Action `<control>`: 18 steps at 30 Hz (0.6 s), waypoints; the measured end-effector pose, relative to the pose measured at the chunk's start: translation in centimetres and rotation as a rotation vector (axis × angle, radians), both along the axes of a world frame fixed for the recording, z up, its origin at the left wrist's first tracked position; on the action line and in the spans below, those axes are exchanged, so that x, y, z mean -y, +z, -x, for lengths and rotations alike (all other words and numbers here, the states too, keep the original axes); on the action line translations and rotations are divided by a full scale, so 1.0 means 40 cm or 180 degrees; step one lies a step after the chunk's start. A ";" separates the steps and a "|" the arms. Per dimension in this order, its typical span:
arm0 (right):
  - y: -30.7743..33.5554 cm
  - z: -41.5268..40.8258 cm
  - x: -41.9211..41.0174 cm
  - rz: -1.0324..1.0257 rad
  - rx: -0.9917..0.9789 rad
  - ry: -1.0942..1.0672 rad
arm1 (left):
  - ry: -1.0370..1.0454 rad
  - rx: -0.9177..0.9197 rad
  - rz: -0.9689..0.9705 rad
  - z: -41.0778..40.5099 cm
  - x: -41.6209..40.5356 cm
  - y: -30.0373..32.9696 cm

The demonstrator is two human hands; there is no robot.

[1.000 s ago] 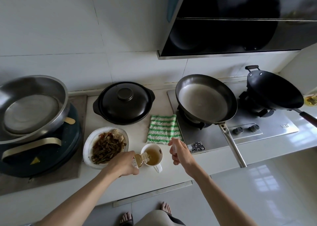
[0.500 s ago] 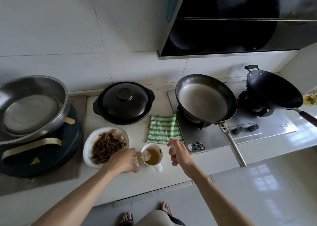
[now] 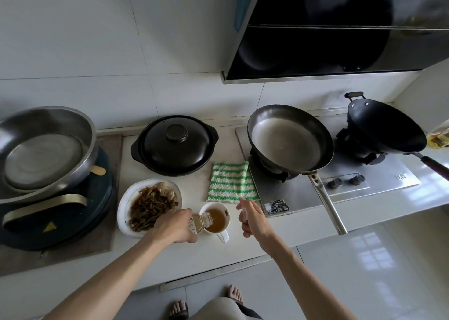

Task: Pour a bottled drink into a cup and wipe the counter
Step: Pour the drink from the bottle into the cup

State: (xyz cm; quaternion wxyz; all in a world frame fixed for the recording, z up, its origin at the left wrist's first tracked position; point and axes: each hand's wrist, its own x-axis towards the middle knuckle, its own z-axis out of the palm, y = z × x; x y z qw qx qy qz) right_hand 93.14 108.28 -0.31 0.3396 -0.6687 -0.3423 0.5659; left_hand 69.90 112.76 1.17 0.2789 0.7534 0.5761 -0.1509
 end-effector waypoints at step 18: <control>-0.034 -0.001 0.014 -0.0022 -0.0014 0.0274 | 0.0515 0.1200 0.0118 0.038 0.052 -0.076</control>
